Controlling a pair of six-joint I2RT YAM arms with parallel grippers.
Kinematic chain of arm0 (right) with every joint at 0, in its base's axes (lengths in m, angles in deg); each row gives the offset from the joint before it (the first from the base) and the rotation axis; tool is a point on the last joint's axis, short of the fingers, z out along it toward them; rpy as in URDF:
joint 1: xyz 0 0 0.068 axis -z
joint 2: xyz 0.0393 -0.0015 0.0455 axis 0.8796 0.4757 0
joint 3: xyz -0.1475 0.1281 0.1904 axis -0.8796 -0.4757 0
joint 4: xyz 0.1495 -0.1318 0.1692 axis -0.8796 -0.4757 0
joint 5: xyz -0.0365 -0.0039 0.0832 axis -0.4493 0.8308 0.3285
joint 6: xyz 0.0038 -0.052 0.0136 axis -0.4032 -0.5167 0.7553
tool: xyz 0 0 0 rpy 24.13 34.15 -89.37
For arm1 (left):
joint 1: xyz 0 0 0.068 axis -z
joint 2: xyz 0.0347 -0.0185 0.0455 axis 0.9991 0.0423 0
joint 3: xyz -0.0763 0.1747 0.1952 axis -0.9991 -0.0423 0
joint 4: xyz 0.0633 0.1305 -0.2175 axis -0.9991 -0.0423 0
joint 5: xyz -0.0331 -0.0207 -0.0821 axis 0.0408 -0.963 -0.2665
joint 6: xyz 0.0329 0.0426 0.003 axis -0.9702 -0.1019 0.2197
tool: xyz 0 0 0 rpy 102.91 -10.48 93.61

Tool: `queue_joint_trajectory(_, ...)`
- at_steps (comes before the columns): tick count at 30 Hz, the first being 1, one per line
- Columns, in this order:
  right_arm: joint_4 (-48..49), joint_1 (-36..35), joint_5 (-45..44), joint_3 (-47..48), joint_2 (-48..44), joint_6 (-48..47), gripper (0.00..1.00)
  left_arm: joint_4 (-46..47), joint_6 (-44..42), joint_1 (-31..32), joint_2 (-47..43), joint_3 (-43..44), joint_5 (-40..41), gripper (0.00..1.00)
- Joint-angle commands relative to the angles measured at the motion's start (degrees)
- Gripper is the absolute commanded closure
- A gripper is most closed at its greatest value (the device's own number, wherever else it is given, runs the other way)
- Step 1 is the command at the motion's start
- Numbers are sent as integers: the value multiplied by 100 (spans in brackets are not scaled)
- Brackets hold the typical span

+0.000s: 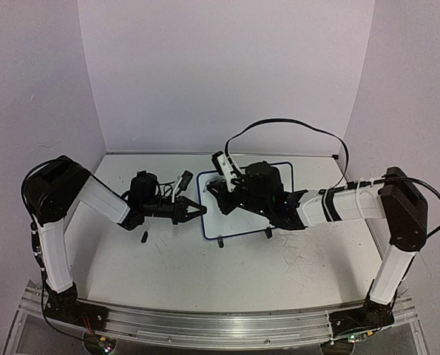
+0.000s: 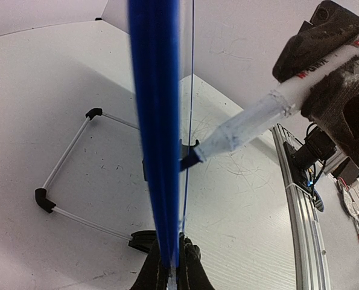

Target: Write a sentence on the whiteboard

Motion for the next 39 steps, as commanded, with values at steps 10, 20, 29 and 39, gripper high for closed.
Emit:
queue_joint_trajectory(10,-129,-6,-347,-137,-243,-41,100,-431,-455,30,-46,65,261,100)
queue_joint_trajectory(20,-170,-11,-550,-174,-352,-93,100,-454,-472,31,-52,76,265,100)
queue_joint_trajectory(29,-162,-10,-747,-230,-430,-150,100,-470,-474,38,-49,80,265,100)
queue_joint_trajectory(39,17,-11,-892,-203,-394,-153,100,-482,-486,47,-47,90,257,100)
